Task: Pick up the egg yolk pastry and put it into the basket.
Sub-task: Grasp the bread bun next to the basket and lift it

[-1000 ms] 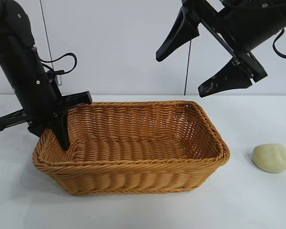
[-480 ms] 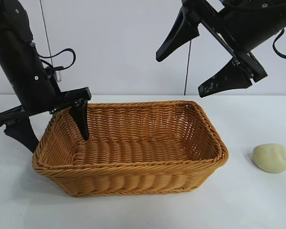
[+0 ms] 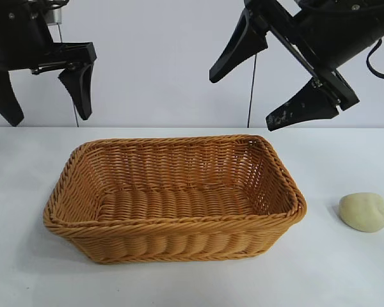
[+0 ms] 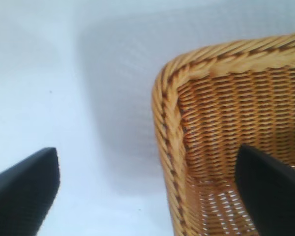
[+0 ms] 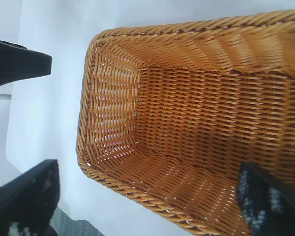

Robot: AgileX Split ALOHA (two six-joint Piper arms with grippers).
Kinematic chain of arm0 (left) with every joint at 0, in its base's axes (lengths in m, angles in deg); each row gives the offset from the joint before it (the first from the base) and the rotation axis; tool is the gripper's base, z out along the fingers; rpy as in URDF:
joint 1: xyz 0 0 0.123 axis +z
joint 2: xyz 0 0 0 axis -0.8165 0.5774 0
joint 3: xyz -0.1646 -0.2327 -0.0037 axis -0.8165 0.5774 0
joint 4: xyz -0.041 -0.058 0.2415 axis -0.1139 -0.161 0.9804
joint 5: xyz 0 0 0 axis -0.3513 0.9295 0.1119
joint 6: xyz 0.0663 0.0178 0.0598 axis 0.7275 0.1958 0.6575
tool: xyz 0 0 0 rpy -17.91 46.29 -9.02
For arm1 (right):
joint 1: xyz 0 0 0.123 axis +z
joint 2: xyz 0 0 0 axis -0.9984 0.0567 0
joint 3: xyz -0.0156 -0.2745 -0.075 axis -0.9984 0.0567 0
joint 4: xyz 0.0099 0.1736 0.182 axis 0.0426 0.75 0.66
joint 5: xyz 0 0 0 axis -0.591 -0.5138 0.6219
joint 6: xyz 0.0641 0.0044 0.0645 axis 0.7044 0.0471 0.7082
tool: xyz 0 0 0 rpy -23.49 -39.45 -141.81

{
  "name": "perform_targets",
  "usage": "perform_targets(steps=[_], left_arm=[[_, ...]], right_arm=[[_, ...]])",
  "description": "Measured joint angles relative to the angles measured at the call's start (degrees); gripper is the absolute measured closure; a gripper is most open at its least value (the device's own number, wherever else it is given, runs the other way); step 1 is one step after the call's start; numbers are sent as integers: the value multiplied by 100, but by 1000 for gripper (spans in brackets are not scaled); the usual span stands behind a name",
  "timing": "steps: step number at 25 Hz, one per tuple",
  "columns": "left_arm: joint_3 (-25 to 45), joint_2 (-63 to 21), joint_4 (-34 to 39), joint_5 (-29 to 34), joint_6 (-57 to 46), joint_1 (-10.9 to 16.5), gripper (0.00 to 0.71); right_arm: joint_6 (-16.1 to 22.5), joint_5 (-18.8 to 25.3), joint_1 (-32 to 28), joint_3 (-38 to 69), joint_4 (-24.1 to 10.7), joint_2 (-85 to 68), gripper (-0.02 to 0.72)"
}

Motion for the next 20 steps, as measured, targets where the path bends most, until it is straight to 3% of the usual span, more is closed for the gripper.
perform_targets(steps=[11,20], left_arm=[[0,0,264,389,47,1061,15],[87,-329,384,647,346,1094,15]], right_arm=[[0,24,0,0,0,0,8],[0,44,0,0,0,0,8]])
